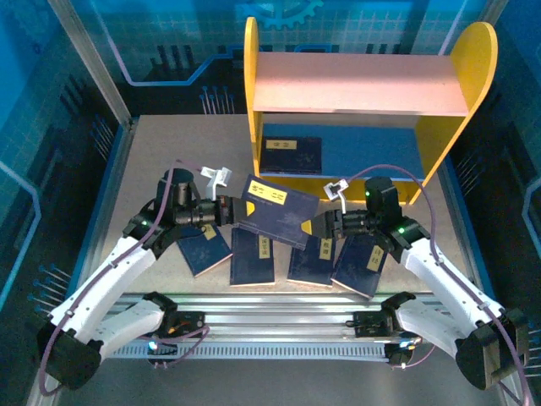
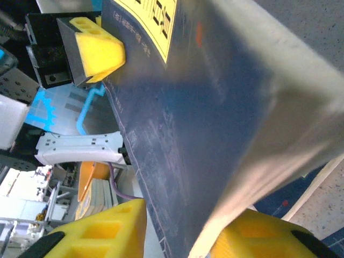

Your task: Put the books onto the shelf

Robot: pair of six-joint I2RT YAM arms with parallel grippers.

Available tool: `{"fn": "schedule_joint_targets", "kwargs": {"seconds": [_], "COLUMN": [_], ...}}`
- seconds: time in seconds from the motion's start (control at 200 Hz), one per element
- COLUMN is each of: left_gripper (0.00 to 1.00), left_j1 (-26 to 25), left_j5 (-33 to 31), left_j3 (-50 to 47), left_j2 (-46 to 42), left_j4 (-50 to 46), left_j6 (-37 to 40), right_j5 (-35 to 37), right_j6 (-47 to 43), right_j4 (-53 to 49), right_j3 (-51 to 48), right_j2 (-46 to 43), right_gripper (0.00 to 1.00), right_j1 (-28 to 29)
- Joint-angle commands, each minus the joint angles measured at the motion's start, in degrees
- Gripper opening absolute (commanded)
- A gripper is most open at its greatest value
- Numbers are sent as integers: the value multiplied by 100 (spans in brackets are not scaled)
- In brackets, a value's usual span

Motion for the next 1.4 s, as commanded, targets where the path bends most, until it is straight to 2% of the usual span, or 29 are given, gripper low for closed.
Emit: {"fn": "schedule_joint_targets", "kwargs": {"seconds": [0.0,0.16,0.375,0.821,1.036,1.071,1.226,1.396], "left_gripper": [0,0,0,0,0,4,44,58], "left_j1": [17,22,25,14,4,6,7,4], "left_j5": [47,76,103,-195,-327,-341,-376,-508], "left_j3": [-157,-332,-613,-940,-986,-986,-912,-845], "left_j2": [-141,-96,50,39,69,87,164,105], "left_j4": [982,1600,2519,3015,2993,2988,2817,2417], "left_j6": [-412,-755,-1176,-1270,-1262,-1261,-1287,-1284], "right_j5": [106,289,472,612,554,535,339,-43], "right_j6": [358,726,1230,1686,1493,1439,1182,760], "right_j4": [453,924,1526,2133,1964,1925,1546,804], "right_j3": [-213,-562,-910,-925,-735,-714,-550,-249], "right_j2": [-163,-235,-375,-203,-277,-308,-426,-518], "right_gripper": [45,60,61,36,11,10,7,7], "right_j1": [-60,-94,-116,-136,-144,-160,-413,-926]}}
